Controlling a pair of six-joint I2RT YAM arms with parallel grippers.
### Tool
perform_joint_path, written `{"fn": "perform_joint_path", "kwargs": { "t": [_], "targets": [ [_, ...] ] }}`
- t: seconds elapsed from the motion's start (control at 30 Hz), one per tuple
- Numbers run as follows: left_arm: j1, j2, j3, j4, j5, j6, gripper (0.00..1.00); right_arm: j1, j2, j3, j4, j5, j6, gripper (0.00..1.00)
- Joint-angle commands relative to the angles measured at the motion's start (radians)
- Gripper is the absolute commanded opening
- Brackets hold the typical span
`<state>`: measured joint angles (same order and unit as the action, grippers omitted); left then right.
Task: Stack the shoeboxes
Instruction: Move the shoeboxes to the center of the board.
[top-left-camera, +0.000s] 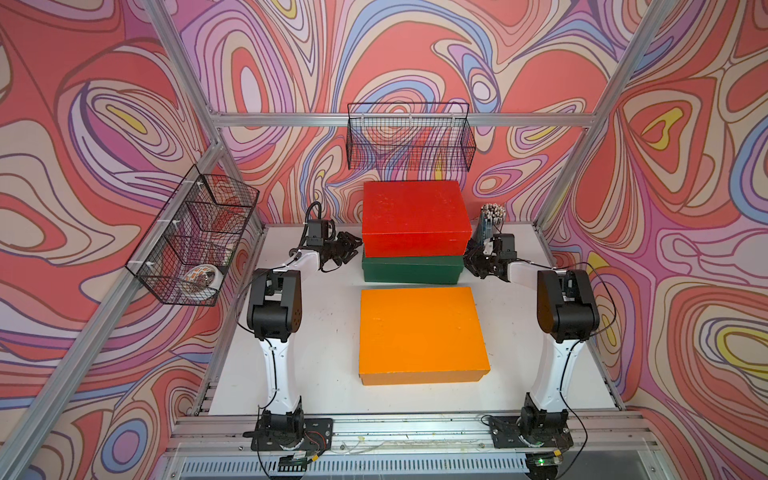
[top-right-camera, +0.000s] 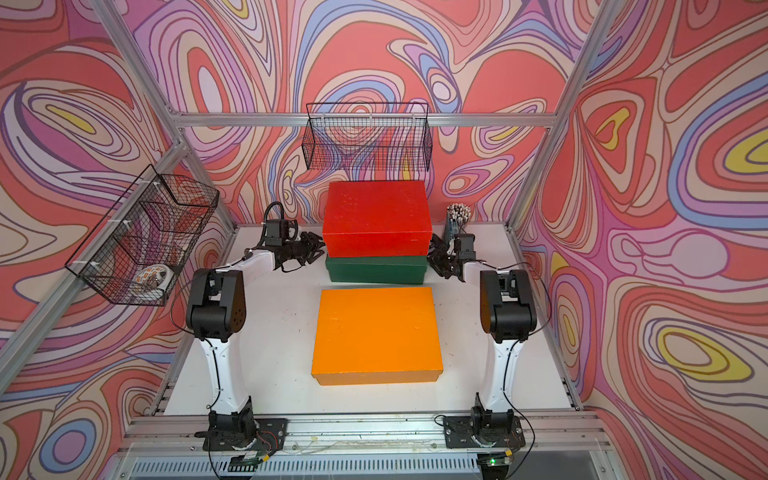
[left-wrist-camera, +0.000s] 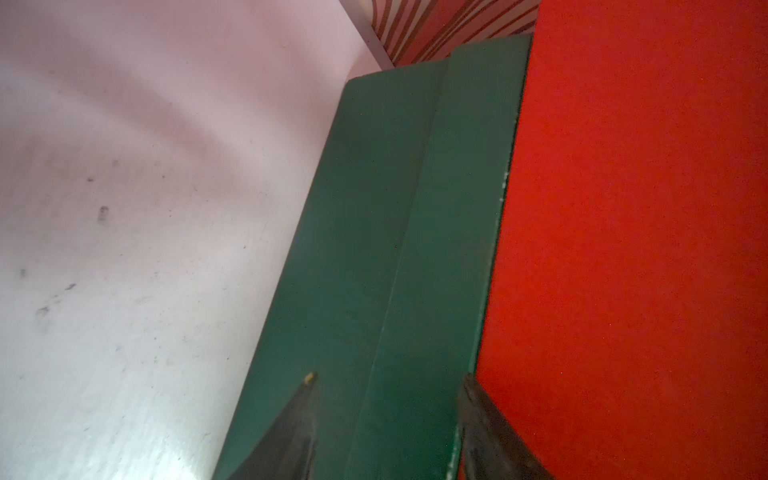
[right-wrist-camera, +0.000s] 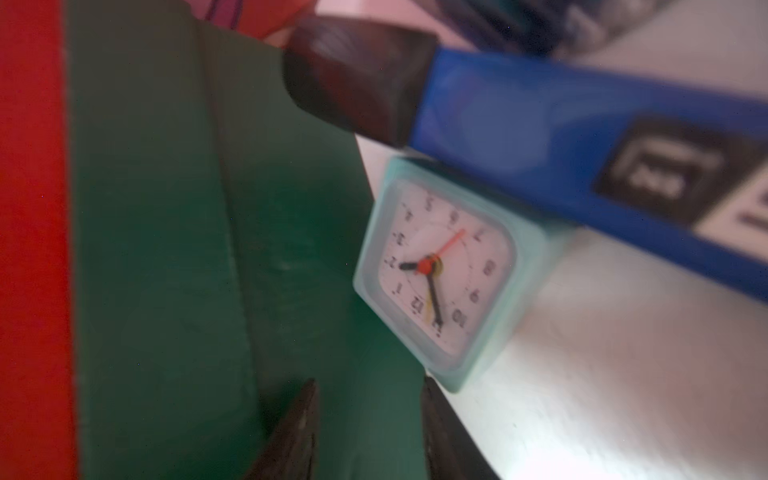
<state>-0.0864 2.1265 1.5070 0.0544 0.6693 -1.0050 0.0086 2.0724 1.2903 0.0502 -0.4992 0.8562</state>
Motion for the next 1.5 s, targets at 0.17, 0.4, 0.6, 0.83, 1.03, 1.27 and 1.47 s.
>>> {"fn": "perform_joint_path", "kwargs": {
  "t": [0.17, 0.4, 0.6, 0.83, 1.03, 1.27, 1.47],
  "targets": [
    [-0.133, -0.116, -0.22, 0.078, 0.046, -0.023, 0.51, 0.086, -0.139, -0.139, 0.041, -0.039, -0.009, 0.4],
    [-0.157, -0.252, -0.439, 0.173, 0.025, -0.042, 0.52, 0.11, -0.256, -0.281, 0.062, -0.023, -0.005, 0.4],
    [-0.161, -0.355, -0.582, 0.221, 0.009, -0.046, 0.52, 0.117, -0.339, -0.374, 0.074, 0.001, 0.0, 0.4],
    [-0.162, -0.453, -0.703, 0.275, 0.003, -0.062, 0.52, 0.118, -0.387, -0.428, 0.06, 0.01, -0.014, 0.4],
    [-0.16, -0.532, -0.713, 0.196, -0.031, -0.021, 0.56, 0.102, -0.395, -0.398, -0.013, 0.05, -0.056, 0.41],
    [-0.1, -0.497, -0.595, 0.06, -0.014, 0.028, 0.59, -0.059, -0.387, -0.394, -0.033, 0.009, -0.072, 0.45],
    [-0.046, -0.503, -0.515, -0.019, -0.015, 0.05, 0.59, -0.139, -0.373, -0.34, -0.08, -0.009, -0.101, 0.47]
  ]
}}
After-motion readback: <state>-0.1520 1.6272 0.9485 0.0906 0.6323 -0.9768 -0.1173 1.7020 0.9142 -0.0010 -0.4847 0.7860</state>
